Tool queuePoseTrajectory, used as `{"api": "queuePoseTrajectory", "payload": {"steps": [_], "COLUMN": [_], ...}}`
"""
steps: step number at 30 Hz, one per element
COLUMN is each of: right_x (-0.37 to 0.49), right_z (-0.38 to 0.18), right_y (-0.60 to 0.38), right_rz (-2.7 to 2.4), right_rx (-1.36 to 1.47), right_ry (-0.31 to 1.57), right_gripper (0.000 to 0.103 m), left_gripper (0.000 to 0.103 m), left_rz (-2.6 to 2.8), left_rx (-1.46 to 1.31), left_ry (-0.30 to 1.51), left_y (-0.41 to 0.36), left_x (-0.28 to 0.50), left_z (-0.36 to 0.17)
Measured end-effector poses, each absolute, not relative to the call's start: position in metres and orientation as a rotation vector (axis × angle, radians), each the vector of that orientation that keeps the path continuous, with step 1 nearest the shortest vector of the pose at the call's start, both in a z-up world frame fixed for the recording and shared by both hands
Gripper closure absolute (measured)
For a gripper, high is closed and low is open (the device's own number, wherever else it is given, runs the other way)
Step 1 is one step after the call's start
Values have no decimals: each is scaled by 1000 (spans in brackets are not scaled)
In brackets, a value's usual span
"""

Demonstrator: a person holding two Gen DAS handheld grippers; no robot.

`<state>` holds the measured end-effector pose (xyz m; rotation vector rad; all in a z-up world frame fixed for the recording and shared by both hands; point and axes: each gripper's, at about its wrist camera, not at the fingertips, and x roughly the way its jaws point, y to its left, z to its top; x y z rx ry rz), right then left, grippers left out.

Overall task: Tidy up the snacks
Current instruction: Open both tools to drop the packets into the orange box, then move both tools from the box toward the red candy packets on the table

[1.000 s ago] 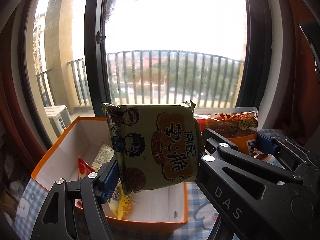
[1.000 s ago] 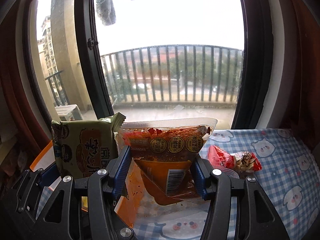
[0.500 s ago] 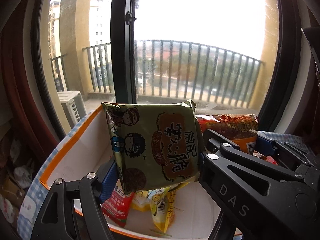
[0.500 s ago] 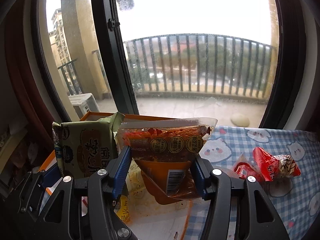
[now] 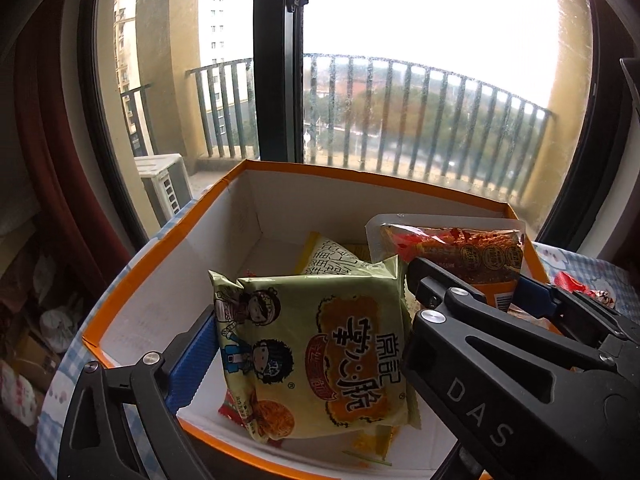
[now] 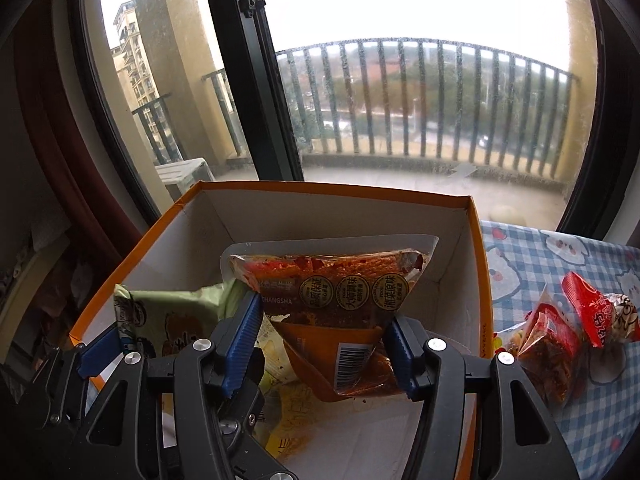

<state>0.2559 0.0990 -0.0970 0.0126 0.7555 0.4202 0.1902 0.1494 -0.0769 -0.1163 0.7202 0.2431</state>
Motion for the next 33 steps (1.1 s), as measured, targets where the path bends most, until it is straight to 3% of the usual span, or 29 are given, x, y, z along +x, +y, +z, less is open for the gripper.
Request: {"api": "queuePoseTrajectory", "payload": {"steps": [4, 7, 9, 12, 33], "right_x": [255, 253, 247, 236, 199], "right_z": [-97, -94, -89, -80, -43], "right_y": [98, 96, 93, 90, 8], "right_rz": [413, 391, 383, 369, 329], "right_rx": [25, 5, -15, -56, -21], "right_ry": [767, 761, 729, 671, 587], "right_gripper": [36, 27, 15, 10, 9], "left_gripper": [5, 4, 4, 3, 2], "left_rz": [251, 251, 244, 242, 162], "left_rx": [-107, -126, -133, -133, -65], "left_ry": [718, 706, 699, 677, 590], "left_y": [149, 147, 147, 144, 66], "left_x": [188, 183, 181, 174, 143], "left_z": [-76, -74, -72, -67, -38]}}
